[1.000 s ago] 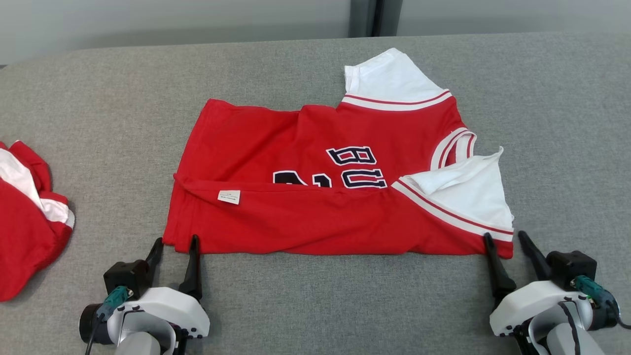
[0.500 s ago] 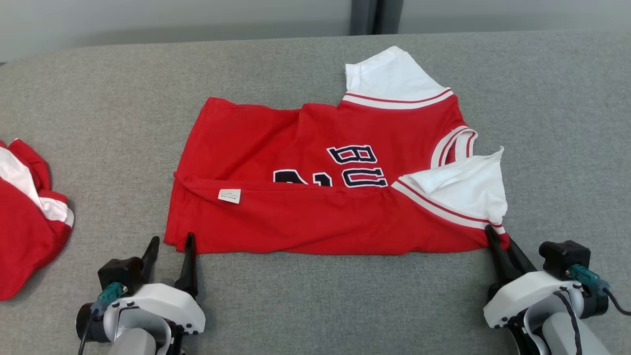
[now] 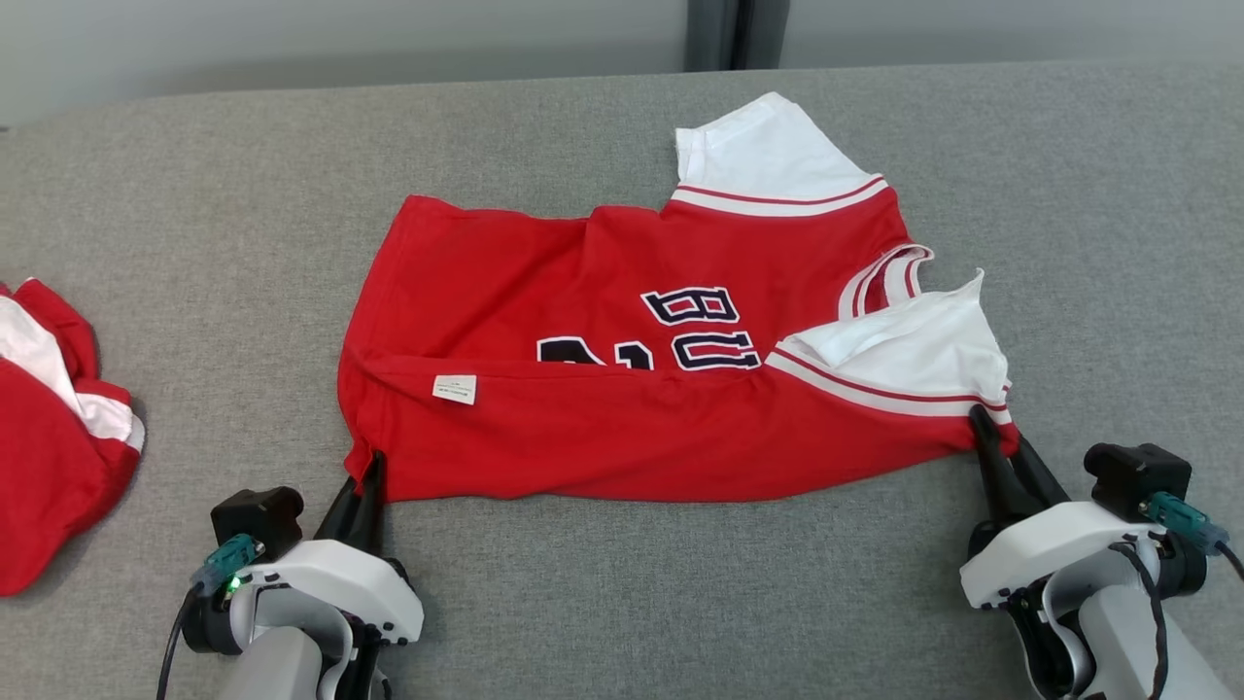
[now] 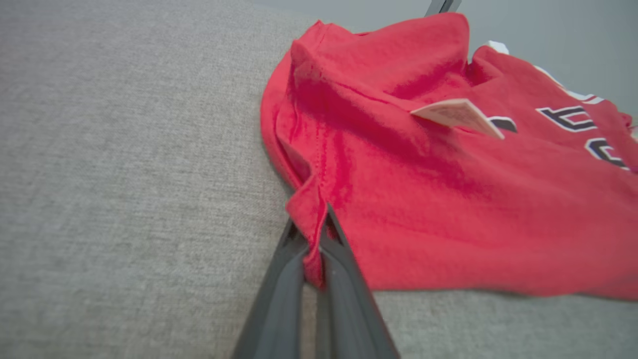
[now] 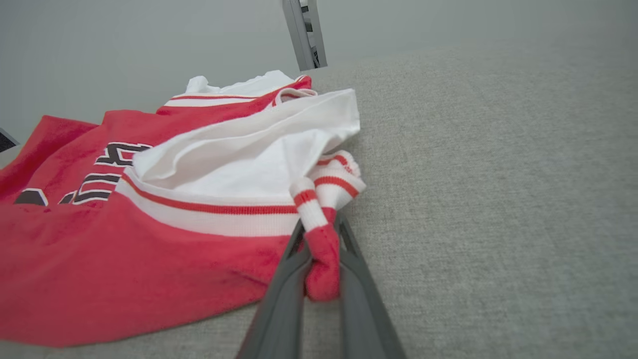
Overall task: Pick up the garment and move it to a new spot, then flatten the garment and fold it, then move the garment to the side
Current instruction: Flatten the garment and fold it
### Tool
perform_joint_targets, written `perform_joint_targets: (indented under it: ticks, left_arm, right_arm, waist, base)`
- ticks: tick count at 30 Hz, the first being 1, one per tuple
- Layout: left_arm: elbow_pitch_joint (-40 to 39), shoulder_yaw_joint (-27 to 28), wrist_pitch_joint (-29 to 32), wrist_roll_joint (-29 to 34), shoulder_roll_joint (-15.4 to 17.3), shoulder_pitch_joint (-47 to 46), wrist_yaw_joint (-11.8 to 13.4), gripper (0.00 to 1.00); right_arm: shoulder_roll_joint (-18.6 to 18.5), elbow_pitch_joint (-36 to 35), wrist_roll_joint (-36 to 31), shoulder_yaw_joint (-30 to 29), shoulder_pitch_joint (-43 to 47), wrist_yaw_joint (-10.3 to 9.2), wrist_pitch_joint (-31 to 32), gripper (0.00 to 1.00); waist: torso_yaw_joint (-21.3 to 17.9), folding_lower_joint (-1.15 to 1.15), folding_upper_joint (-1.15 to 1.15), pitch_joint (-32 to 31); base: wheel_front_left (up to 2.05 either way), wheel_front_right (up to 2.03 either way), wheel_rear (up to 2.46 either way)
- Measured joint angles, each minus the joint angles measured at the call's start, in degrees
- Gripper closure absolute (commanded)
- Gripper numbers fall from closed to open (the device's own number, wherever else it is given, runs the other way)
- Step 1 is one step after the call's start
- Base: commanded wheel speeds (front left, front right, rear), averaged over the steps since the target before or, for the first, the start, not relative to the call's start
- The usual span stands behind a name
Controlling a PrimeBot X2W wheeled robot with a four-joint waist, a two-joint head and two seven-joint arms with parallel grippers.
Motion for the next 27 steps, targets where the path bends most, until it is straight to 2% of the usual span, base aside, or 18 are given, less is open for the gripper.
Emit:
perform_joint_targets:
  ticks: [8, 16, 22, 27]
  left_arm:
    - [-3.2, 0.9, 0.4, -0.7, -0.2, 1.5, -0.3, 1.00]
    - [-5.1, 3.0, 0.4, 0.4, -0.1, 6.7, -0.5, 1.00]
    - [-3.8, 4.4, 0.4, 0.9, -0.3, 13.6, -0.5, 1.00]
    - [-2.9, 4.1, 0.4, 0.0, -0.5, 19.0, -0.4, 1.00]
  right_arm:
    - [-0.4, 0.8, 1.5, -1.0, -1.3, 0.00, 0.0, 1.00]
    - [-1.8, 4.6, 4.5, 1.5, -1.1, 0.00, 0.0, 1.00]
    - [-2.7, 7.2, 7.5, 5.3, 4.0, 0.01, 0.0, 1.00]
    - [-3.0, 8.3, 9.7, 7.4, 9.5, 0.03, 0.0, 1.00]
  waist:
    - [0.8, 0.00, 0.00, -4.1]
    - [1.3, 0.00, 0.00, -11.2]
    - [1.2, 0.00, 0.00, -15.5]
    - [1.1, 0.00, 0.00, -15.6]
  base:
    - [0.00, 0.00, 0.00]
    - [0.00, 0.00, 0.00]
    - [0.00, 0.00, 0.00]
    - [0.00, 0.00, 0.00]
